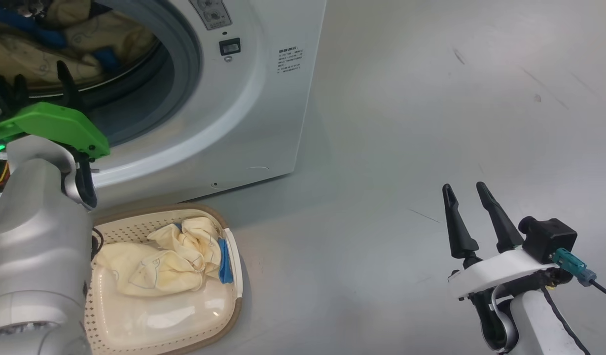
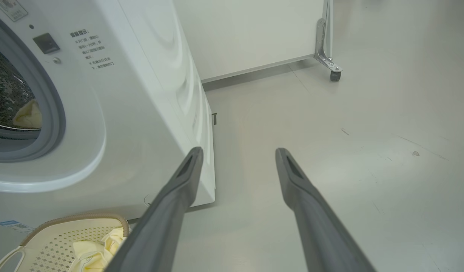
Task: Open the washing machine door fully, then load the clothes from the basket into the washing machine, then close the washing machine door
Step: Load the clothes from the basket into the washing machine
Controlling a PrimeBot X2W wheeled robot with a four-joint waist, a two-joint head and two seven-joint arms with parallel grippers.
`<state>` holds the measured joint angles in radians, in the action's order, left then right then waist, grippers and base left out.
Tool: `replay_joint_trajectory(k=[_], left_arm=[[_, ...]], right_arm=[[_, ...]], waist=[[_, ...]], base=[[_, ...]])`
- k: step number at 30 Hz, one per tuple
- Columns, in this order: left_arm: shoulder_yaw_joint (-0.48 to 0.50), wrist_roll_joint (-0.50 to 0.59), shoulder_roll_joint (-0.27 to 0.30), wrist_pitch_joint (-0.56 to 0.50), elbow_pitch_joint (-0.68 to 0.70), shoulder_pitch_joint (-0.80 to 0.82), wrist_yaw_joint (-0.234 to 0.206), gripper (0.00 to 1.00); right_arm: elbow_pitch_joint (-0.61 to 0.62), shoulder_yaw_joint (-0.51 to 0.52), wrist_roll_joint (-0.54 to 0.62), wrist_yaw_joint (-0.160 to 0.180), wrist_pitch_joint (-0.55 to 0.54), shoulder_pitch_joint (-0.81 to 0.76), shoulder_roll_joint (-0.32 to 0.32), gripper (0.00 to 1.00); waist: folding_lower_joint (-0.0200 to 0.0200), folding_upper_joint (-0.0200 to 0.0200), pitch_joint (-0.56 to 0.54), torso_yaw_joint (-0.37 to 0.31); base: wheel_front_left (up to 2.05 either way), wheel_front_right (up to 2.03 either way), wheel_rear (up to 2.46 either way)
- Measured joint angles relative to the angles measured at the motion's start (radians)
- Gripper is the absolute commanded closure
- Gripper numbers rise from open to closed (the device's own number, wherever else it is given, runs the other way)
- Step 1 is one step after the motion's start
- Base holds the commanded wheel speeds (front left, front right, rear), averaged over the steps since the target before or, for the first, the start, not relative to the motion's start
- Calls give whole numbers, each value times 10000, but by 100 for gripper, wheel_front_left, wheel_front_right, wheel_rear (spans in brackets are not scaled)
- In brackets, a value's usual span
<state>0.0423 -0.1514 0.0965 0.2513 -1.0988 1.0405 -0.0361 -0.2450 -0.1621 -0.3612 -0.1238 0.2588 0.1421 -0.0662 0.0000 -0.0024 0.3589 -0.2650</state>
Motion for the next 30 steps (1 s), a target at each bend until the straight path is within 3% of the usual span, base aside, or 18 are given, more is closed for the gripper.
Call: replay_joint_trajectory(k=[16, 30], left_arm=[[-159, -79, -639, 0, 1559, -2893, 504, 0], [-474, -324, -704, -2, 3377, -5348, 809, 0]], right_arm=[[17, 297, 90, 0, 0, -409, -228, 0], [19, 468, 186, 0, 0, -1100, -405, 0]], waist=[[0, 0, -1199, 846], [0, 0, -2220, 1501]], base=[[0, 0, 0], [0, 0, 0]])
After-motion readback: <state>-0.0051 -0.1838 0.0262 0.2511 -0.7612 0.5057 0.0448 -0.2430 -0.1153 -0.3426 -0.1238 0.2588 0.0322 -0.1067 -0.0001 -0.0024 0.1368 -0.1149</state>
